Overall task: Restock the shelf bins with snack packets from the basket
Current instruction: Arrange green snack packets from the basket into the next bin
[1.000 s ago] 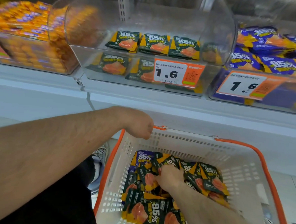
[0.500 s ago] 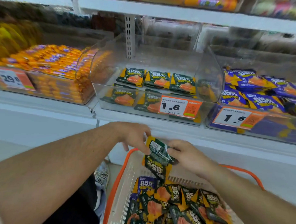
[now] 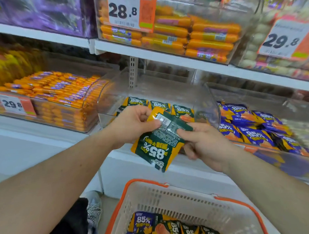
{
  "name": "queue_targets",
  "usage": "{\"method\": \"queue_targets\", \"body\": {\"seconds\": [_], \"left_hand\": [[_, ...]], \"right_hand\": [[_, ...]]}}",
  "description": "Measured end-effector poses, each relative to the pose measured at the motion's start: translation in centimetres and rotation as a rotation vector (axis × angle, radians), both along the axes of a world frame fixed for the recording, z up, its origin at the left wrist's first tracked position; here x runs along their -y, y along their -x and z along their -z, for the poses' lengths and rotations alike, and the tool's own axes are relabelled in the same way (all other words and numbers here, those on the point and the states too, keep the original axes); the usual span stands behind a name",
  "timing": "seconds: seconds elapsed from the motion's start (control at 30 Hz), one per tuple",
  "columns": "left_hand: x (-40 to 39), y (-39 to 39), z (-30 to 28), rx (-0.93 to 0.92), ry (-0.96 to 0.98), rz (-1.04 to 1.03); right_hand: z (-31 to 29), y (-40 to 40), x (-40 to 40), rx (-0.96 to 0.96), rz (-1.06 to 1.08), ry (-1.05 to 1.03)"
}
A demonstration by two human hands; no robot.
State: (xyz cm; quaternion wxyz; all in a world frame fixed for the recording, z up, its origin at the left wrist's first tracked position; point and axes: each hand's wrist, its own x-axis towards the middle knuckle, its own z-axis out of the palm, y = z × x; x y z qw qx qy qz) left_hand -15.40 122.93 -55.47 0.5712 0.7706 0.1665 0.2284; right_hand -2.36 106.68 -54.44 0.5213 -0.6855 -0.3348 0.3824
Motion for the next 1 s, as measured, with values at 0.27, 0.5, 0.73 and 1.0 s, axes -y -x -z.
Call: {"method": "queue_targets", "body": {"seconds": [0.27, 0.5, 0.73, 1.0], "left_hand": [[-3.8, 0.9, -0.5, 0.202, -0.136, -0.621], [-4.1, 1.0, 1.7, -0.088, -0.412, -0.548], [-3.6, 0.7, 2.6, -0.139, -0.592, -0.535], [-3.9, 0.0, 3.3, -0.137, -0.647, -0.566]], "right_hand": [[-5.6, 0.3, -1.1, 0.597, 0.191, -0.295], [-2.7, -3.6, -5.9, 0.972, -0.132, 0.339], [-0.4, -3.6, -9.3, 0.972, -0.314, 0.639], [0.0, -4.7, -10.1, 0.769, -0.181, 0.525]]}}
